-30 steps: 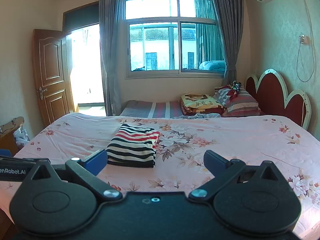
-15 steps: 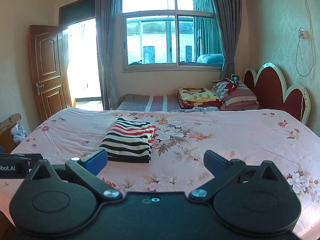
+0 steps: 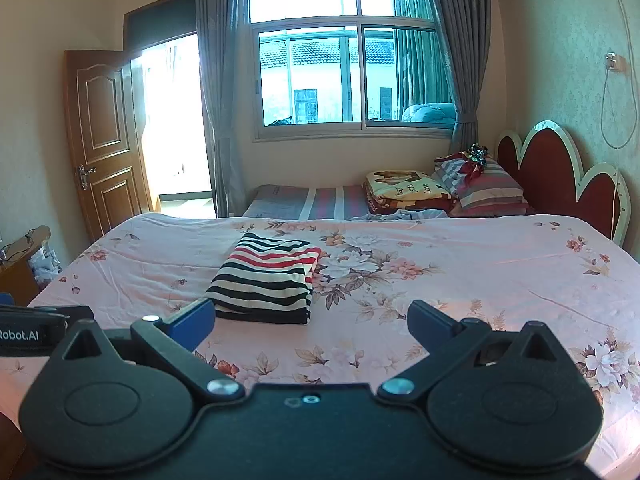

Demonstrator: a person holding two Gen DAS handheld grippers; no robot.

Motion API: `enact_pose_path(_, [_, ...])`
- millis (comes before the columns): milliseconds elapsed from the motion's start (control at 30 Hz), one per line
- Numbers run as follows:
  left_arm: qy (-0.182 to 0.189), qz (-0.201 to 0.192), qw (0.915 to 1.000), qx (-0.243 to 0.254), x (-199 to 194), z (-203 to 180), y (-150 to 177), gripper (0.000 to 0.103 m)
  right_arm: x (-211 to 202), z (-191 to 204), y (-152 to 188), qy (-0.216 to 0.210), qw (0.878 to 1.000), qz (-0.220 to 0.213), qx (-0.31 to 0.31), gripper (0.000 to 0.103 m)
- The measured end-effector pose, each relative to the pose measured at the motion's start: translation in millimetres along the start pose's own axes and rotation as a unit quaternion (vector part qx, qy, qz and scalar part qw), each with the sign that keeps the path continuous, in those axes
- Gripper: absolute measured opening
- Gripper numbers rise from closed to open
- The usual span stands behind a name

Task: Fold small clothes

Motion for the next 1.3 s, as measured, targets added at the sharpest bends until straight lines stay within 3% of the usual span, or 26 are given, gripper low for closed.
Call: enact_pose_path(1300, [-0.011, 0.006, 0.9999, -0.008, 7.9, 2.9, 1.2, 0.103, 8.0, 3.9, -0.1, -0.007, 1.0, 0.011, 0.0, 0.102])
Point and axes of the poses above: each gripper's, at about its wrist camera, not at the fingertips, and x roughly the way its jaws point, z to its left, y to its underside, the point moved 6 cm from there along x, roughly the way its jaws point, and after that the axes turned 7 degrees about y, right-handed, at the moved point
